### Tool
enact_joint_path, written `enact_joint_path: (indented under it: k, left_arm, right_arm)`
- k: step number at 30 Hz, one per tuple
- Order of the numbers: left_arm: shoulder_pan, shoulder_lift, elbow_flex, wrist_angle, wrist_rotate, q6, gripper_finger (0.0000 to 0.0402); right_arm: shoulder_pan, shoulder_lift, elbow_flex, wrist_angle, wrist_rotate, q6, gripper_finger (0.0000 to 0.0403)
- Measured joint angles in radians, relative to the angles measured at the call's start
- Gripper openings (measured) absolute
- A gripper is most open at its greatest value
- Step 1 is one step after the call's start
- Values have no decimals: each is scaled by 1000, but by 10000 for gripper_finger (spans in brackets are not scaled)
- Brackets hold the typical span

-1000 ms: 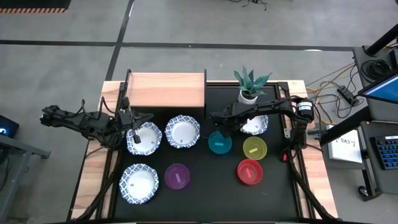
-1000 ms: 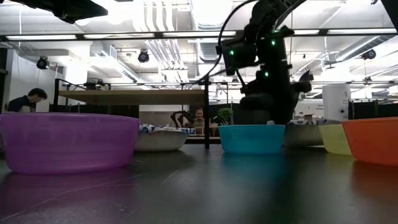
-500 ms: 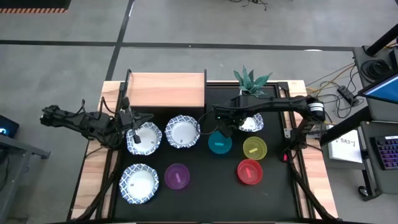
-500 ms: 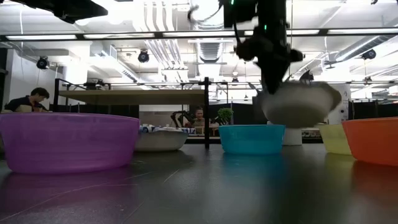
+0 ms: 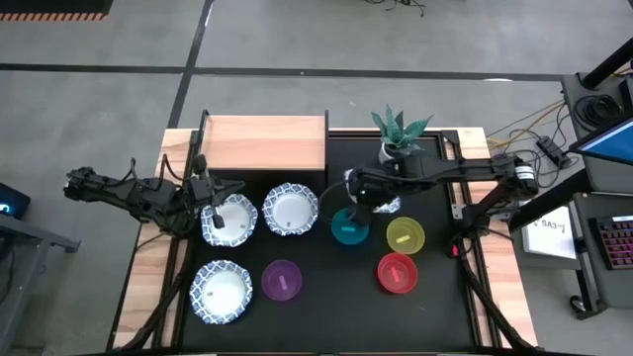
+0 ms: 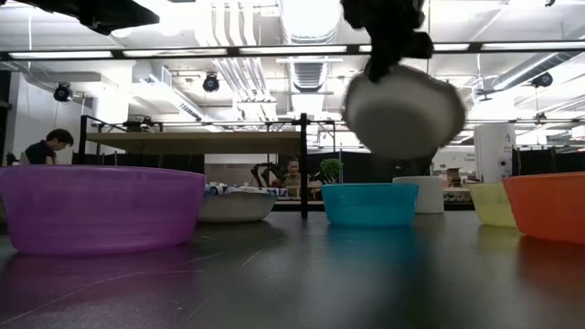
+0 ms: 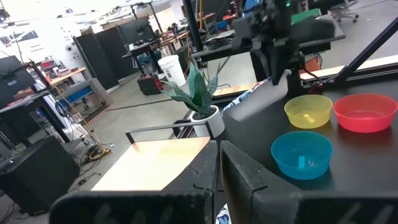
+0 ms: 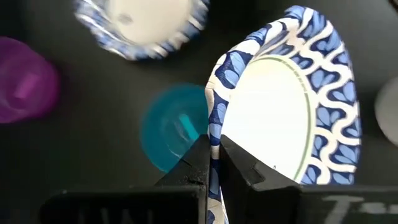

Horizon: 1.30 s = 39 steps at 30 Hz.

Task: Place and stack bowls onto a shelf
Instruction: Put the big white bowl on the shelf

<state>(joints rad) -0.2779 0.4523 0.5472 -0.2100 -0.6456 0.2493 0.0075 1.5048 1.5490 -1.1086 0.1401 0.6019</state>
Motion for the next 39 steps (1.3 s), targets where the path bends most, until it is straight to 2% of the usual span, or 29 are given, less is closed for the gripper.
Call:
enact_joint_path:
  k: [7,19,24,33,39]
  left_arm:
    - [0,0,0,0,0,0,0]
    - [0,3,0,0,0,0,0]
    - [0,3,0,0,0,0,0]
    - [0,4,0,11,0,0,0]
    - [0,1,0,11,0,19,0]
  right_arm:
    - [27,-18,0,159,35,-117,13]
    - [27,-18,88,163,53,-226,13]
    - [27,-18,156,180,95,-338,13]
    - [-13,-6,163,495,124,-648,12]
    - [-63,81,159,667,125,-822,12]
